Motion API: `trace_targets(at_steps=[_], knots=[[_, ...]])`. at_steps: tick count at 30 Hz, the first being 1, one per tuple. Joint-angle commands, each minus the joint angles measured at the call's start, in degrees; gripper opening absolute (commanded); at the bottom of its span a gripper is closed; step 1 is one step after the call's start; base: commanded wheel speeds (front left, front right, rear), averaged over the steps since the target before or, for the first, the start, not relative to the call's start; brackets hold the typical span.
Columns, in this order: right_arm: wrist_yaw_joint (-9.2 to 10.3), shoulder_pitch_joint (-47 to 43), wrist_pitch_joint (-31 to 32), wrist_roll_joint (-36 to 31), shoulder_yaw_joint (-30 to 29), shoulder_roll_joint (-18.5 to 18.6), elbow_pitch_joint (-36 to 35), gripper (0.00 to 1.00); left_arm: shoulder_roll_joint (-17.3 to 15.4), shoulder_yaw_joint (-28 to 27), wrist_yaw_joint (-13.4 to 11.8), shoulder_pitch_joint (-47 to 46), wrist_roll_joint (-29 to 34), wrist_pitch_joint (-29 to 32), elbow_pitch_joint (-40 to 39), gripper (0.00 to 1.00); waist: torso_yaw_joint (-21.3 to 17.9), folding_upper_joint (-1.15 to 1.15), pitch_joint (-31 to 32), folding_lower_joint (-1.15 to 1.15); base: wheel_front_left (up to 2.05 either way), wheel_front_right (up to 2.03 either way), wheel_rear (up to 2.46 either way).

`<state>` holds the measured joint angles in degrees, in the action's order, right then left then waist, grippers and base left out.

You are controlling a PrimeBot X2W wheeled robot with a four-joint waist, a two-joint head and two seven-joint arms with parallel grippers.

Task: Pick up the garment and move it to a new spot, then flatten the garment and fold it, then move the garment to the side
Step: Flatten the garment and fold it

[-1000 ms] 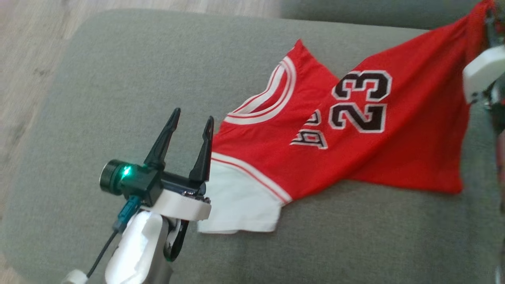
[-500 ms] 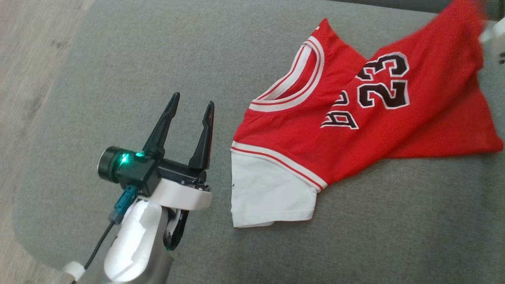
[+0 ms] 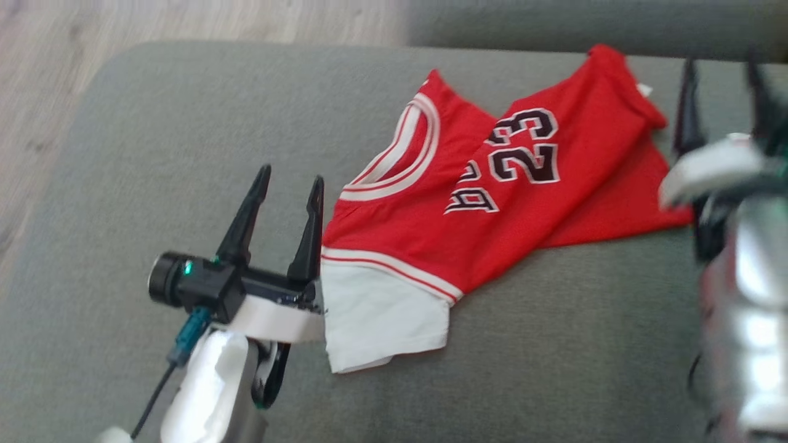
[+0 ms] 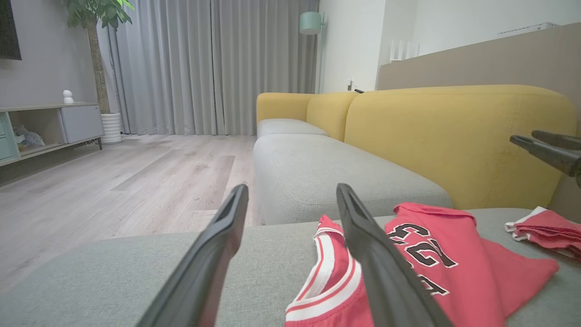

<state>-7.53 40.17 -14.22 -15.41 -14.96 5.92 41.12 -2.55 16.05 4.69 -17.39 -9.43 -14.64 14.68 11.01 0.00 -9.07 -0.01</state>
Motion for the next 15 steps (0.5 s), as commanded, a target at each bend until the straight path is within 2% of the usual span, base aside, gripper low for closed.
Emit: trace_targets(at_steps=[1, 5, 8, 11, 15], knots=[[0.04, -2.8, -0.7, 1.5, 1.6, -1.6, -4.0, 1.0, -0.3, -2.2, -0.3, -0.2, 0.6, -0.4, -1.7, 1.0, -2.0, 0.0, 2.0, 0.01, 0.0, 0.0, 0.0], [0.04, -12.5, -0.7, 5.8, 4.0, -2.9, -11.1, 1.0, -0.3, -2.5, -0.6, 1.5, 0.7, -0.4, -1.7, 1.0, -3.5, 0.0, 3.3, 0.01, 0.0, 0.0, 0.0], [0.04, -19.4, -0.8, 12.1, 6.7, -3.0, -14.8, 1.0, -0.3, -2.4, -0.7, 2.7, 0.6, -0.4, -1.7, 1.0, -4.1, 0.0, 4.2, 0.01, 0.0, 0.0, 0.0], [0.04, -25.5, -0.8, 16.6, 9.3, -3.0, -17.2, 1.0, -0.3, -2.3, -0.8, 3.9, 0.3, -0.4, -1.6, 1.0, -4.5, 0.0, 4.6, 0.01, 0.0, 0.0, 0.0], [0.04, -29.7, -0.8, 18.5, 10.6, -3.0, -18.2, 1.0, -0.3, -1.7, -0.9, 4.6, 0.1, -0.4, -1.5, 1.0, -4.8, 0.0, 4.2, 0.01, 0.0, 0.0, 0.0]])
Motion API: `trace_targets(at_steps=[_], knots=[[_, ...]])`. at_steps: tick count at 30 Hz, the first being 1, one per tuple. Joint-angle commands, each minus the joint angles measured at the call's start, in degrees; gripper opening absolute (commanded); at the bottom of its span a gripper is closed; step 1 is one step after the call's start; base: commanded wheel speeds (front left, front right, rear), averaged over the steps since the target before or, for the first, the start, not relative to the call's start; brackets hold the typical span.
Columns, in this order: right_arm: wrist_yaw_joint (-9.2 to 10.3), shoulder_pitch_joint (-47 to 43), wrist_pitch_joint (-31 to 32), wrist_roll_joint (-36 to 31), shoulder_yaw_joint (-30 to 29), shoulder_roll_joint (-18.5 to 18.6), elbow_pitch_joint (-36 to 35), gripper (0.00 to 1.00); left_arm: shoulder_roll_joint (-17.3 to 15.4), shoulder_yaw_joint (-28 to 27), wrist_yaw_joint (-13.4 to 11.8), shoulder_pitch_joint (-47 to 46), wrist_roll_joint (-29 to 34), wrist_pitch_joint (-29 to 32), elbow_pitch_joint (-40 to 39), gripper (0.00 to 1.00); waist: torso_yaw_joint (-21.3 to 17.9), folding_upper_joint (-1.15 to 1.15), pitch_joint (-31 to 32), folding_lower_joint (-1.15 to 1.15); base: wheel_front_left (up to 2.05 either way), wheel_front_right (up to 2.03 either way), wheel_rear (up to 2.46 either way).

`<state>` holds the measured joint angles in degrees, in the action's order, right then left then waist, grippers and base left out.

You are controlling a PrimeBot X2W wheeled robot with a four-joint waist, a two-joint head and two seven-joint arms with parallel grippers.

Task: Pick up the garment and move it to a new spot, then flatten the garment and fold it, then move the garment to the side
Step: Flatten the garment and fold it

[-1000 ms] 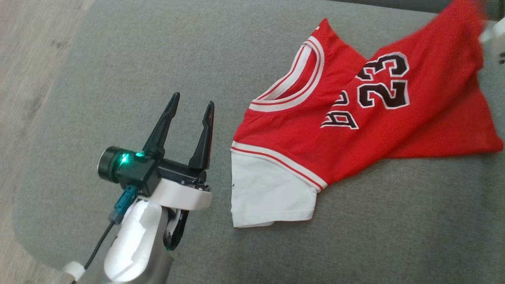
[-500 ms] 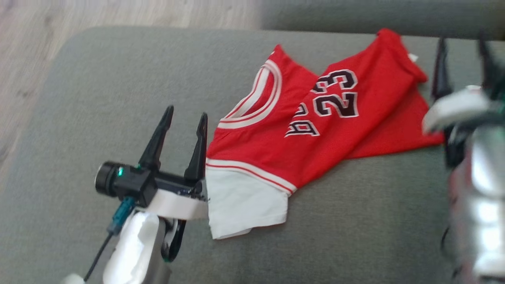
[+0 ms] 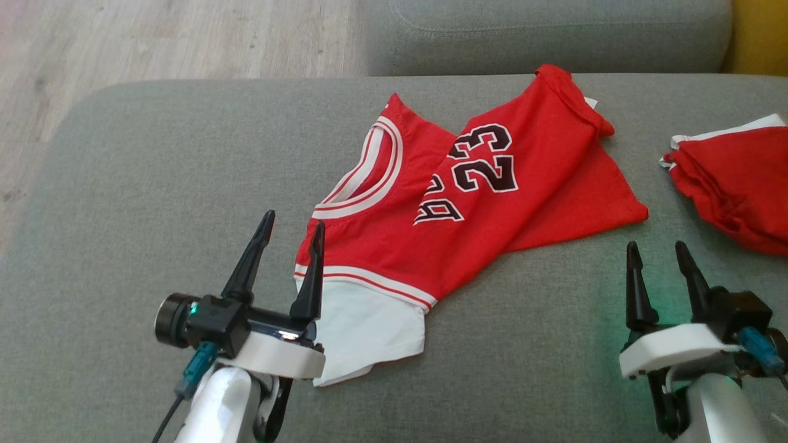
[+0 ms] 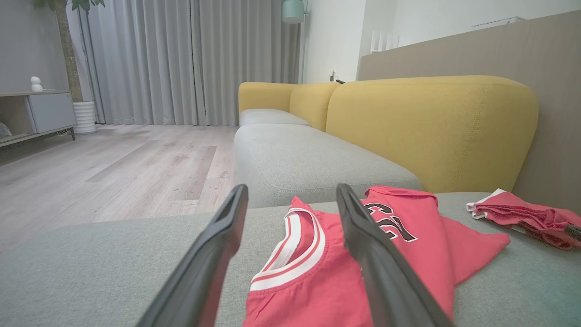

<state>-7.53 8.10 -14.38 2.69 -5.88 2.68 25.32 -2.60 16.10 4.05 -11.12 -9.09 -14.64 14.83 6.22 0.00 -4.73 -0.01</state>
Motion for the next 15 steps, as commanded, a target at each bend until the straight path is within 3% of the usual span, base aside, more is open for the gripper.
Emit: trace_targets(at_steps=[1, 7, 15], knots=[[0.04, 2.1, -0.6, 0.6, 1.4, 0.2, -2.4, 1.0, -0.3, -1.6, -0.3, -1.7, -0.2, -0.4, -1.7, 1.0, 0.0, 0.0, -0.3, 0.01, 0.0, 0.0, 0.0], [0.04, 5.1, 2.6, -1.2, -1.3, 0.2, -0.2, 1.0, -0.3, -1.4, 0.0, -2.8, 0.1, -0.4, -1.7, 1.0, 0.8, 0.0, -2.1, 0.01, 0.0, 0.0, 0.0], [0.04, 13.6, 7.8, -5.6, -9.3, 0.2, 8.6, 1.0, -0.3, -0.4, 0.4, -4.3, 0.2, -0.4, -1.2, 1.0, 2.7, 0.0, -5.5, 0.01, 0.0, 0.0, 0.0]])
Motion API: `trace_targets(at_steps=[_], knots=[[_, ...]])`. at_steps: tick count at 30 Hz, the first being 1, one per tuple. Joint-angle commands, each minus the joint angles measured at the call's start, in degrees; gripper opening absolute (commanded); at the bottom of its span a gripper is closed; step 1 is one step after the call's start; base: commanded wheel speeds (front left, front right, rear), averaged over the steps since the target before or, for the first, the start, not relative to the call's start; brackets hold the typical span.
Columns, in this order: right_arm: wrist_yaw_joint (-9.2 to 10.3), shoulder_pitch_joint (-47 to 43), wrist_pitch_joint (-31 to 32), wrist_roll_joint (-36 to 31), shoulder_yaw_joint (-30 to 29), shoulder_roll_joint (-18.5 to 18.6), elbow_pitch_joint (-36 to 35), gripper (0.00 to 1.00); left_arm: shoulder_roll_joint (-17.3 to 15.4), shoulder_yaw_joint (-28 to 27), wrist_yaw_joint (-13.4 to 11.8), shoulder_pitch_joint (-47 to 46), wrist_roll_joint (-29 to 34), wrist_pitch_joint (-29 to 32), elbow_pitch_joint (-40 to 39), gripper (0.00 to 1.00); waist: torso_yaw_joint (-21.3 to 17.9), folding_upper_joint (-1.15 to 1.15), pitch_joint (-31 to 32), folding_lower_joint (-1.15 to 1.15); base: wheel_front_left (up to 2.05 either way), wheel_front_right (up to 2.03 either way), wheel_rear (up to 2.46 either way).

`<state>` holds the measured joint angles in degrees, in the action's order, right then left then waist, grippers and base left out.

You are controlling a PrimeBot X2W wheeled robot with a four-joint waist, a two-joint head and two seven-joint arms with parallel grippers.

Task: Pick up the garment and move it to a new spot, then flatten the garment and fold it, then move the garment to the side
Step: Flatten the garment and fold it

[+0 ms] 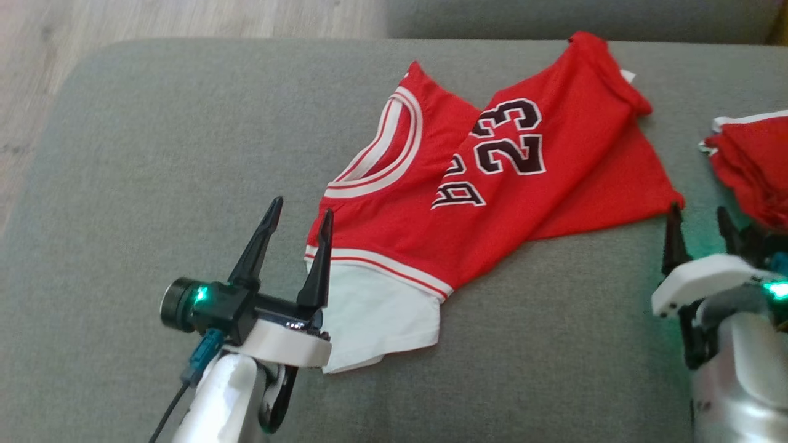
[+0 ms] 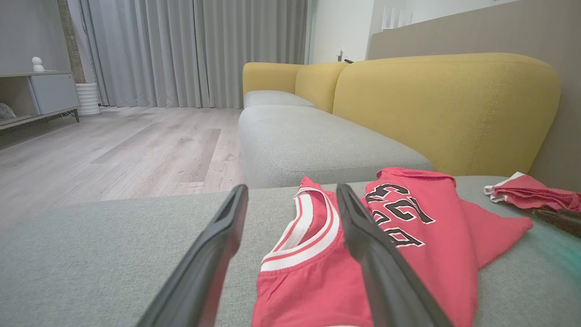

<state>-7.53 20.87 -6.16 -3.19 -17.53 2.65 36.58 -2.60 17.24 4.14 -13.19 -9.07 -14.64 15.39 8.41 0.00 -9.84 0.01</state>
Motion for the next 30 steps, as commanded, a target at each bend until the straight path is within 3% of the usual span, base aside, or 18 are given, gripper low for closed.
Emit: trace_targets(at_steps=[1, 9, 10, 12, 21, 30], knots=[[0.04, 2.1, 0.0, -0.7, 1.0, 0.2, -1.3, 1.0, -0.3, -1.3, 0.3, -2.5, 0.1, -0.4, -1.6, 1.0, 0.8, 0.0, -0.8, -0.01, 0.0, 0.0, 0.0], [0.04, 9.7, 0.8, -6.8, -6.5, 0.2, 9.5, 1.0, -0.3, -0.9, 0.3, -3.9, 0.0, -0.4, -1.2, 1.0, 2.8, 0.0, -2.6, -0.01, 0.0, 0.0, 0.0], [0.04, 10.2, 1.1, -7.6, -7.1, 0.2, 10.7, 0.92, -0.3, -0.9, 0.3, -3.9, 0.0, -0.4, -1.2, 1.0, 2.9, 0.0, -2.6, -0.01, 0.0, 0.0, 0.0], [0.04, 11.2, 1.1, -8.7, -8.0, 0.2, 13.1, 0.0, -0.3, -1.0, 0.4, -4.0, 0.0, -0.4, -1.1, 1.0, 3.0, 0.0, -2.6, -0.01, 0.0, 0.0, 0.0], [0.04, 10.1, -6.2, -10.7, -10.9, 0.2, 16.2, 0.0, -0.3, -2.7, 0.1, -2.2, 0.9, -0.4, -0.1, 1.0, -0.7, 0.0, 1.3, -0.01, 0.0, 0.0, 0.0], [0.04, 2.3, -8.3, -4.3, -5.9, 0.2, 13.3, 0.0, -0.3, -3.3, -0.3, 0.6, 0.6, -0.4, -0.2, 1.0, -5.5, 0.0, 5.6, -0.01, 0.0, 0.0, 0.0]])
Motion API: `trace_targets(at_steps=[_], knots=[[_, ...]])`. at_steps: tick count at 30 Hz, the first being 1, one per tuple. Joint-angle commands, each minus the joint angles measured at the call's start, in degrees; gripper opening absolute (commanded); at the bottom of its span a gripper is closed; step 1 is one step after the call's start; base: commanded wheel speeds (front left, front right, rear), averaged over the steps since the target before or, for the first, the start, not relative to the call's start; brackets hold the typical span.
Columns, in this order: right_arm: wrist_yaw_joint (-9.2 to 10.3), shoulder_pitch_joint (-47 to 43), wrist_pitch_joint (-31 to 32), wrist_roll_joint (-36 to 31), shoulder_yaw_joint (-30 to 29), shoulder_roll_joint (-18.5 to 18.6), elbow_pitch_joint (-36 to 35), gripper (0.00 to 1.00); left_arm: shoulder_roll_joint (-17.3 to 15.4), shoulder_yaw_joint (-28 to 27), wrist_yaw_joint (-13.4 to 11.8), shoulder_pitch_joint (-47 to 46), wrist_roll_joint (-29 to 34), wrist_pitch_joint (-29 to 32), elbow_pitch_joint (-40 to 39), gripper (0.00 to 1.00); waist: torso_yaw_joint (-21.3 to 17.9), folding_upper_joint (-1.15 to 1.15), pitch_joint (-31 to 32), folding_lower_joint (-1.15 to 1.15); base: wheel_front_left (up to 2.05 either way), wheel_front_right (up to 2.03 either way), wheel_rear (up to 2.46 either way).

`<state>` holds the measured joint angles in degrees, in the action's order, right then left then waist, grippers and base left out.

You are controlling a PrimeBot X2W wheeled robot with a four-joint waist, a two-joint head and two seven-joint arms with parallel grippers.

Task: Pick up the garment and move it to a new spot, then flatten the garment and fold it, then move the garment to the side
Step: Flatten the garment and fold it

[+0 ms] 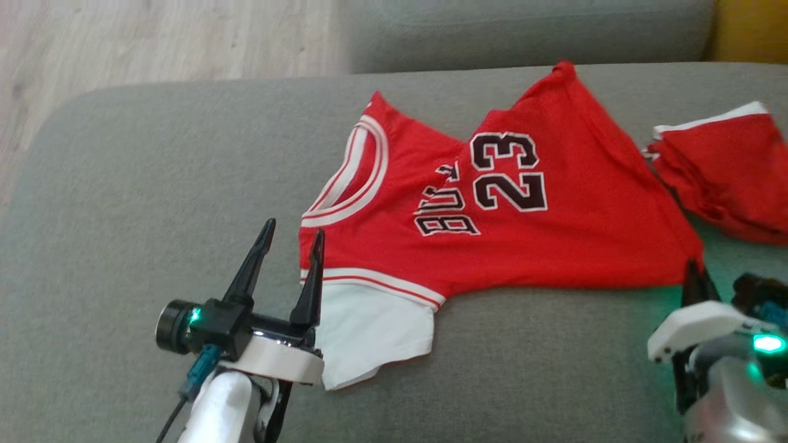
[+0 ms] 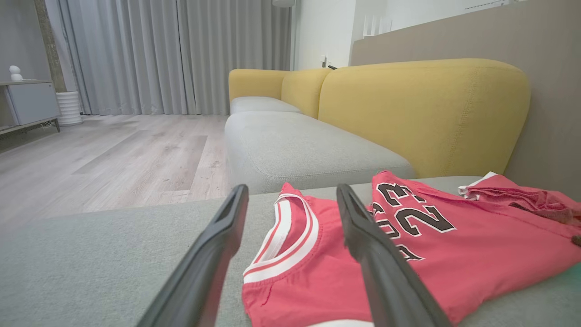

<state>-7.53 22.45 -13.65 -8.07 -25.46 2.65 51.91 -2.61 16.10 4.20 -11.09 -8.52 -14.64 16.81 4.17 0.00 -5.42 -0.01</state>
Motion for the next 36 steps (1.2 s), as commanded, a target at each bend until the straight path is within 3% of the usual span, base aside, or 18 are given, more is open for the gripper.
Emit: trace_targets(at_steps=[1, 9, 10, 11, 13, 21, 27, 31, 36], knots=[[0.04, -0.2, -0.9, 1.3, 3.0, 0.2, -2.6, 0.0, -0.3, -2.1, -0.4, -1.3, 0.0, -0.4, -1.7, 1.0, -1.6, 0.0, 1.3, 0.01, 0.0, 0.0, 0.0], [0.04, -4.9, 1.8, 5.1, 8.7, 0.2, -8.4, 0.0, -0.3, -2.0, -0.4, -1.3, 0.0, -0.4, -1.6, 1.0, -2.6, 0.0, 1.5, 0.01, 0.0, 0.0, 0.0], [0.04, -5.4, 2.0, 4.9, 8.7, 0.2, -9.6, 0.11, -0.3, -1.9, -0.3, -1.4, 0.1, -0.4, -1.5, 1.0, -2.6, 0.0, 1.5, 0.01, 0.0, 0.0, 0.0], [0.04, -5.8, 2.0, 4.3, 8.7, 0.2, -11.1, 0.95, -0.3, -1.8, -0.3, -1.4, 0.1, -0.4, -1.5, 1.0, -2.6, 0.0, 1.5, 0.01, 0.0, 0.0, 0.0], [0.04, -6.0, 1.9, 4.4, 9.0, 0.2, -12.5, 1.0, -0.3, -1.8, -0.2, -1.5, 0.1, -0.4, -1.4, 1.0, -2.4, 0.0, 1.4, 0.01, 0.0, 0.0, 0.0], [0.04, -9.3, -1.0, 9.0, 19.0, 0.2, -26.8, 1.0, -0.3, -1.6, -0.2, -2.1, 0.1, -0.4, -1.2, 1.0, -1.3, 0.0, 0.9, 0.01, 0.0, 0.0, 0.0], [0.04, -12.5, -1.3, 10.6, 21.4, 0.2, -33.2, 1.0, -0.4, -1.5, 0.0, -3.8, 1.3, -0.4, 0.5, 1.0, -1.3, 0.0, -0.6, 0.01, 0.0, 0.0, 0.0], [0.04, -12.9, -1.3, 11.0, 22.0, 0.2, -34.7, 1.0, -1.5, -0.7, 0.6, -7.1, 2.3, 0.3, 7.3, 1.0, -2.5, 0.0, -2.0, 0.01, 0.0, 0.0, 0.0], [0.04, -12.4, -1.3, 11.9, 22.8, 0.2, -35.1, 1.0, -3.2, -0.9, 0.3, -13.1, 2.5, 6.6, 17.6, 1.0, -5.1, 0.0, -4.2, 0.01, 0.0, 0.0, 0.0]])
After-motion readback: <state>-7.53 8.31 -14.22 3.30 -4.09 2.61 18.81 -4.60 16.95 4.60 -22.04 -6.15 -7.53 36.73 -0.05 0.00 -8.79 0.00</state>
